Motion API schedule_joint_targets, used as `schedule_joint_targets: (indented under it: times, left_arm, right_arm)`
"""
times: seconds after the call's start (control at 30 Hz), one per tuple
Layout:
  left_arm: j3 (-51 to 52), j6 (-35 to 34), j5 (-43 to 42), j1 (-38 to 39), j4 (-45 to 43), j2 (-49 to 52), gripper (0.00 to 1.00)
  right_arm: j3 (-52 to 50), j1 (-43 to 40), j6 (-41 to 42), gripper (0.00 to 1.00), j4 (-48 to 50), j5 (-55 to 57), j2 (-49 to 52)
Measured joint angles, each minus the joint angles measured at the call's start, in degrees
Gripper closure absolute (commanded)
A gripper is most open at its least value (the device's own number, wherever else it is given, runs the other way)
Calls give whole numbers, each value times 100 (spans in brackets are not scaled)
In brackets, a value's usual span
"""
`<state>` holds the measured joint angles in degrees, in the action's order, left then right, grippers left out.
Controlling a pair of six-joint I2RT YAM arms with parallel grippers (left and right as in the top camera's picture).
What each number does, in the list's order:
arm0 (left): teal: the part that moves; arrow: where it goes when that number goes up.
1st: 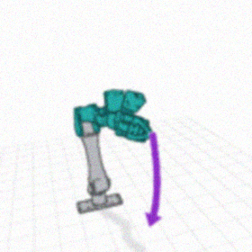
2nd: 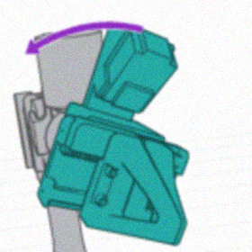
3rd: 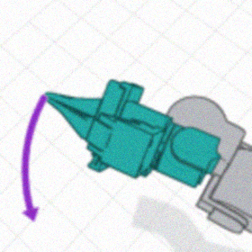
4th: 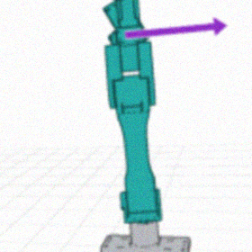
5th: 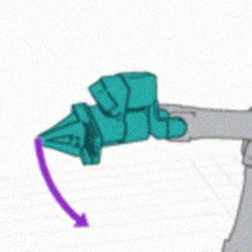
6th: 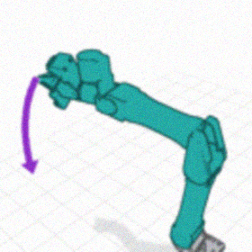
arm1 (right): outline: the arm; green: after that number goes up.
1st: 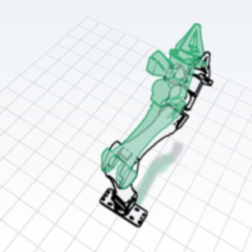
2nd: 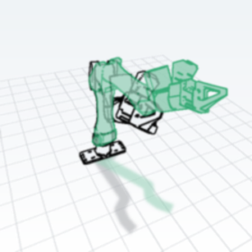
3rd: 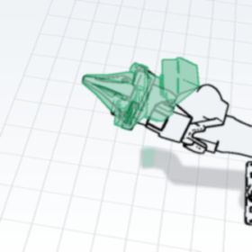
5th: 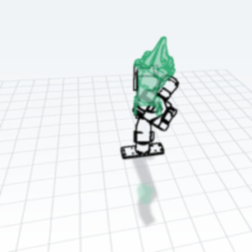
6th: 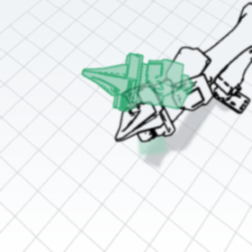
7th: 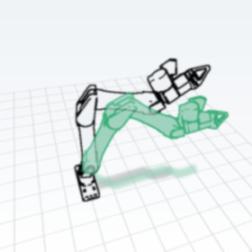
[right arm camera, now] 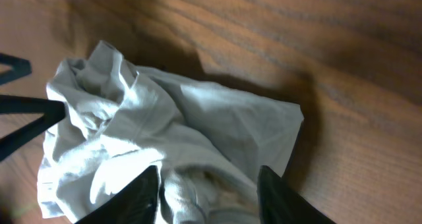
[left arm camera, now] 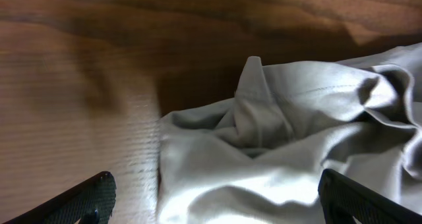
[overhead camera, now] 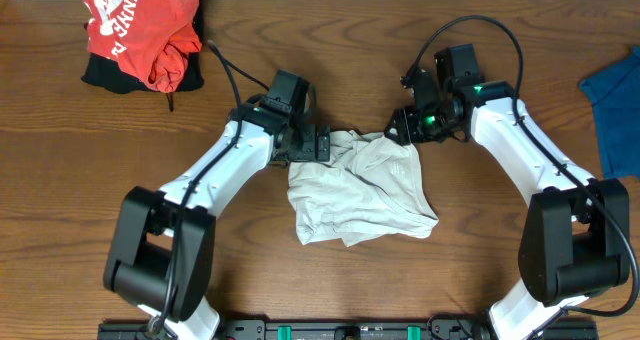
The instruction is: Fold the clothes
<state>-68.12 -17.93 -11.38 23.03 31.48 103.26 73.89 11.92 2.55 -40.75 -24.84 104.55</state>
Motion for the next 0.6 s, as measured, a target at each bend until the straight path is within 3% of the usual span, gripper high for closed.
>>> schedule_joint_targets:
  times: [0.1, 0.3, 0.53, 0.6]
  left_arm:
    - [0, 0, -76, 0, -96, 170, 4]
    - [0, -7, -146, 0, -243, 348, 32]
    - [0, -9, -179, 0, -461, 433, 87]
    - [0, 28, -175, 0, -490, 433, 93]
  right_arm:
    - [0, 0, -20, 80, -68, 13, 0]
    - [0, 0, -4, 99, -83, 68, 0]
    - [0, 0, 20, 99, -74, 345, 0]
    - [0, 0, 20, 99, -35, 457, 0]
